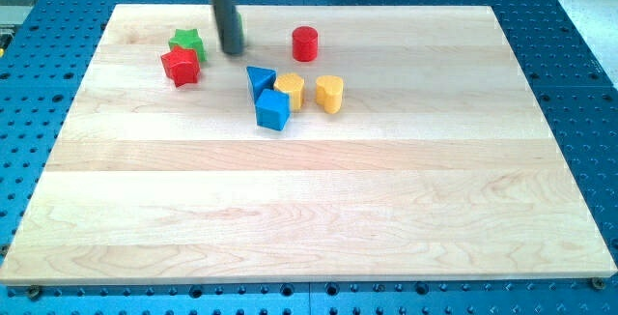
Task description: Place the green circle above the green star
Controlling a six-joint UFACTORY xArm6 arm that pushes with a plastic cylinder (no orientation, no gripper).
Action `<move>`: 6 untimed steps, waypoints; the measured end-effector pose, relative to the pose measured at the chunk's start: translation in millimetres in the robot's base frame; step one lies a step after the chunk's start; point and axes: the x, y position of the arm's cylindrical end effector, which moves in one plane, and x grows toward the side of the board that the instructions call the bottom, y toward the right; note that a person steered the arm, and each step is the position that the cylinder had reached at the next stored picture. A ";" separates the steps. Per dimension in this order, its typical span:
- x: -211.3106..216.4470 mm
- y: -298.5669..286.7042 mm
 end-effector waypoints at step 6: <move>-33.3 126.2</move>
